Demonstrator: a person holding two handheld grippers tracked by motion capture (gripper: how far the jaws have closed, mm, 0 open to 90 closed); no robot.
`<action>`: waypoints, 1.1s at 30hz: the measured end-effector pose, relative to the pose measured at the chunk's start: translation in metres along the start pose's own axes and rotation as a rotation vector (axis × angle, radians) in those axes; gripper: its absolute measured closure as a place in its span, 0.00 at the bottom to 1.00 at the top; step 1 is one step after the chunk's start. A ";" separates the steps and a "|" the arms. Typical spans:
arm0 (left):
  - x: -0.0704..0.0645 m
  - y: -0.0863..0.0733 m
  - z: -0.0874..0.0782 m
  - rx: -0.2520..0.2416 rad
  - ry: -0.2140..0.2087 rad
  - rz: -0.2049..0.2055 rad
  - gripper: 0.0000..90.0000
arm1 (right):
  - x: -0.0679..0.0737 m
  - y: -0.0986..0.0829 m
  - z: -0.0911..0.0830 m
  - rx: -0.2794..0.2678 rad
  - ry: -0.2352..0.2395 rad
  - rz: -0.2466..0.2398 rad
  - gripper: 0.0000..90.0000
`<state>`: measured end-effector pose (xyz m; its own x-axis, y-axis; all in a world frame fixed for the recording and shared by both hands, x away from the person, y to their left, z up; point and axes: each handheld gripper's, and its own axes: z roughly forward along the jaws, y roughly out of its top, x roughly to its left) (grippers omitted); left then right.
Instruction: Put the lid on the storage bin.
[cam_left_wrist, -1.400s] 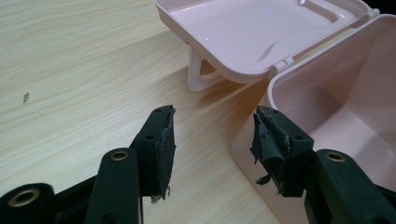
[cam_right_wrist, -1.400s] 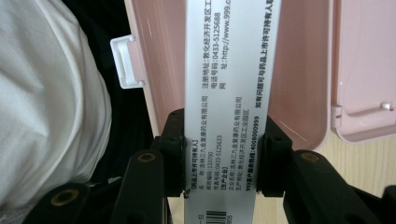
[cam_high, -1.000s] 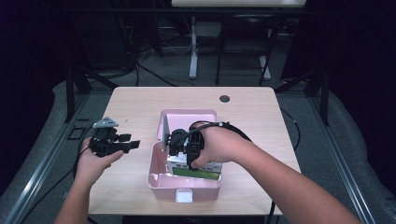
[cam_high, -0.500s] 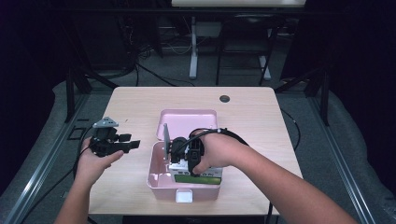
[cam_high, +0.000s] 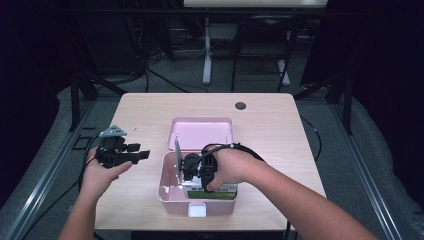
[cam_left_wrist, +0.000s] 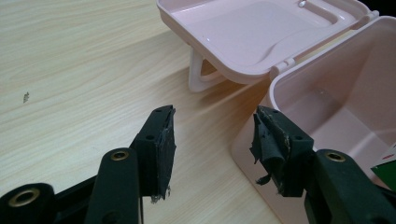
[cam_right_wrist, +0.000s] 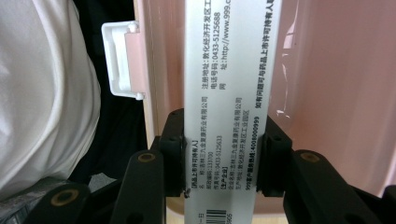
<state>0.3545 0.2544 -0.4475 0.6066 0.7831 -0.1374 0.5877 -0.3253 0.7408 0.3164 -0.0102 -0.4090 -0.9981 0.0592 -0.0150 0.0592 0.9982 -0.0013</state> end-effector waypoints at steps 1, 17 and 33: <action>0.000 0.000 0.000 0.001 -0.001 -0.001 0.54 | 0.000 0.000 0.003 0.004 0.001 -0.006 0.68; 0.001 -0.001 0.002 0.007 0.001 -0.002 0.54 | -0.004 -0.001 0.032 0.002 0.032 -0.006 0.68; 0.001 -0.001 0.003 0.002 0.006 -0.001 0.54 | -0.006 -0.002 0.055 -0.003 0.062 -0.005 0.68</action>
<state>0.3560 0.2541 -0.4502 0.6032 0.7862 -0.1342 0.5891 -0.3259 0.7394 0.3234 -0.0125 -0.4634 -0.9974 0.0546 0.0466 0.0547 0.9985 0.0013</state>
